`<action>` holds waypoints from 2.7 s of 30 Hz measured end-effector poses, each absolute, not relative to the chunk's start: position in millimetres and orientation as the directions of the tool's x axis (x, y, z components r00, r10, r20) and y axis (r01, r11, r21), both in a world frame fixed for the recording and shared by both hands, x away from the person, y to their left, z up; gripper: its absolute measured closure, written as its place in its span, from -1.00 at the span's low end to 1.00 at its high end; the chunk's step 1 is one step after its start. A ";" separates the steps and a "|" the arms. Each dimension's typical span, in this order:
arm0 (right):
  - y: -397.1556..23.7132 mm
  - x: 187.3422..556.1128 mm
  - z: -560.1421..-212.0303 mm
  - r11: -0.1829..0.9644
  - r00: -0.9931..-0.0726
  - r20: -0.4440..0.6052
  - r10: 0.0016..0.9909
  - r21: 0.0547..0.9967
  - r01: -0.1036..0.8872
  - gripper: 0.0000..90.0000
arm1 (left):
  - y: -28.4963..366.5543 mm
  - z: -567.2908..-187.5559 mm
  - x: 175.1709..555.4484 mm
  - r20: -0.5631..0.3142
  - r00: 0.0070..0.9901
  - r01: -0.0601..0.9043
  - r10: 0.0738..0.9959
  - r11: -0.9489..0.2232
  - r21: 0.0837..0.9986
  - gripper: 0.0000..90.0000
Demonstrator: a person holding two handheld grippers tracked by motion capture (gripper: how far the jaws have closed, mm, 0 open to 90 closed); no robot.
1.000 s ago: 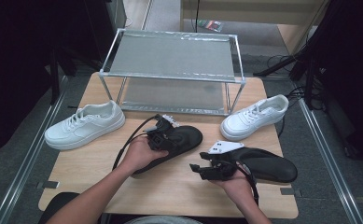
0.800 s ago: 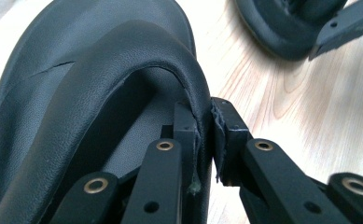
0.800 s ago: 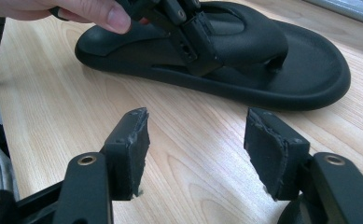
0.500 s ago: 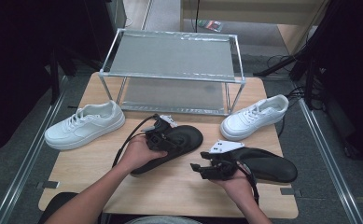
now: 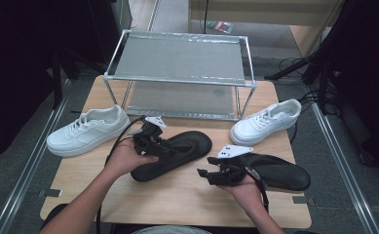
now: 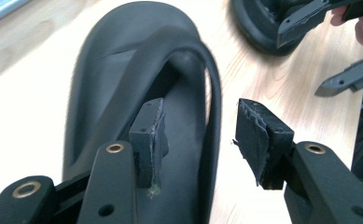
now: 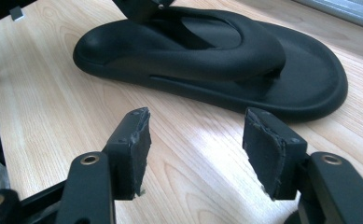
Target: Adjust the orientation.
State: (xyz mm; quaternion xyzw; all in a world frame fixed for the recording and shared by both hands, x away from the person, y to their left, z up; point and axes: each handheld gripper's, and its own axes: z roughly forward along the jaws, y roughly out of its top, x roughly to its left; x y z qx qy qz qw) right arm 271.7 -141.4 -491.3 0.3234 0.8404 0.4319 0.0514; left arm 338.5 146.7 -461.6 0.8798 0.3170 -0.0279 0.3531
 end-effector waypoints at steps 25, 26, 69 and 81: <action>-113.3 295.4 -496.0 0.435 -0.818 0.207 0.537 0.763 0.478 0.54 | 213.4 -482.5 348.9 -0.248 0.712 0.653 0.656 -0.491 0.577 1.00; -112.4 296.5 -496.5 0.437 -0.818 0.205 0.537 0.762 0.478 0.62 | 213.9 -483.4 349.6 -0.251 0.712 0.655 0.656 -0.492 0.574 1.00; -105.3 321.9 -502.3 0.435 -0.775 0.229 0.589 0.718 0.543 1.00 | 197.9 -499.3 339.6 -0.293 0.732 0.662 0.615 -0.540 0.520 1.00; -106.7 328.6 -501.0 0.421 -0.755 0.246 0.608 0.706 0.569 1.00 | 186.6 -497.7 322.5 -0.335 0.772 0.626 0.539 -0.556 0.547 1.00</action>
